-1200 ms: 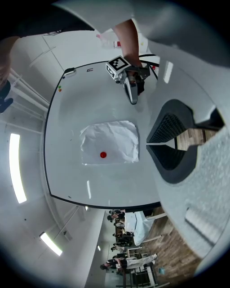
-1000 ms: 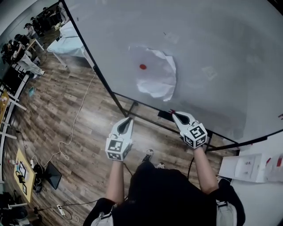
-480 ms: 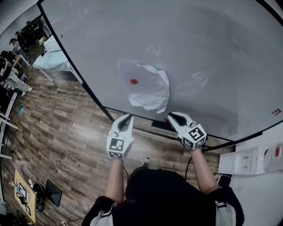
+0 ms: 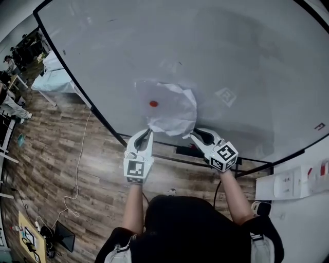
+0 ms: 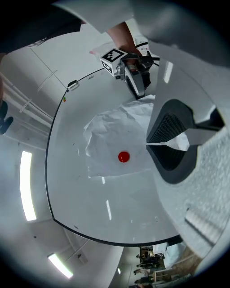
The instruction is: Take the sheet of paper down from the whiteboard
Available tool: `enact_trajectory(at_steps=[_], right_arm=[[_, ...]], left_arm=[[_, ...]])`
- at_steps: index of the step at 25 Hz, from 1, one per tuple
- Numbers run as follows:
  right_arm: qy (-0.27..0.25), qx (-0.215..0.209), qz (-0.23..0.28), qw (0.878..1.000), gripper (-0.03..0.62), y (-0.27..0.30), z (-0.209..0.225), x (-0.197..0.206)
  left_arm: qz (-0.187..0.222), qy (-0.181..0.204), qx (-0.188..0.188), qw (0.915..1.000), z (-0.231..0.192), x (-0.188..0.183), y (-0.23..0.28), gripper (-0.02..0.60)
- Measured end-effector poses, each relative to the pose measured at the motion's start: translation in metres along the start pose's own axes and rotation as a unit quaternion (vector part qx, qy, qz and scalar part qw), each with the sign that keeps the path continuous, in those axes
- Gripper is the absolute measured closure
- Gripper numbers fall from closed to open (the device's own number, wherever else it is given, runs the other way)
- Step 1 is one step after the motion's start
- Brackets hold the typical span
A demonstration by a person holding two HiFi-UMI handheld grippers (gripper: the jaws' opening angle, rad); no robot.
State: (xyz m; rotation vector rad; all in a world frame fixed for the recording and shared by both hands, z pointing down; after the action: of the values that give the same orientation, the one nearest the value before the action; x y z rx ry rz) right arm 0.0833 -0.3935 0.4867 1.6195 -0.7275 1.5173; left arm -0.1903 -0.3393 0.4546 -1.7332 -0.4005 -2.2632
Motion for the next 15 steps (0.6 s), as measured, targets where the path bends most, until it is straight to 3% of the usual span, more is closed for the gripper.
enact_trajectory(at_steps=[6, 15], right_arm=[[0.008, -0.010, 0.002, 1.000, 0.496, 0.013, -0.001, 0.000], [0.015, -0.006, -0.004, 1.000, 0.585, 0.024, 0.002, -0.001]], left_arm=[[0.019, 0.008, 0.007, 0.9998, -0.014, -0.013, 0.013, 0.552], [0.054, 0.032, 0.002, 0.9980, -0.029, -0.028, 0.034, 0.519]])
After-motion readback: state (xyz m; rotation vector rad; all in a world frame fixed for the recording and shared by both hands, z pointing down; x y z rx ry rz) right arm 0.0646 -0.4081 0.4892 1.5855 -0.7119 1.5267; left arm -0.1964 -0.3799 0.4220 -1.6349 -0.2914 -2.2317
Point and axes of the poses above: the fingertips, and each gripper's own axes: y forward along the fingers, z to its right, x out of its underside, the point moved 9 cm from there along -y, backward along the fingers, and after that the axes turned 4 degrees about -z, right-handed, at the moved point
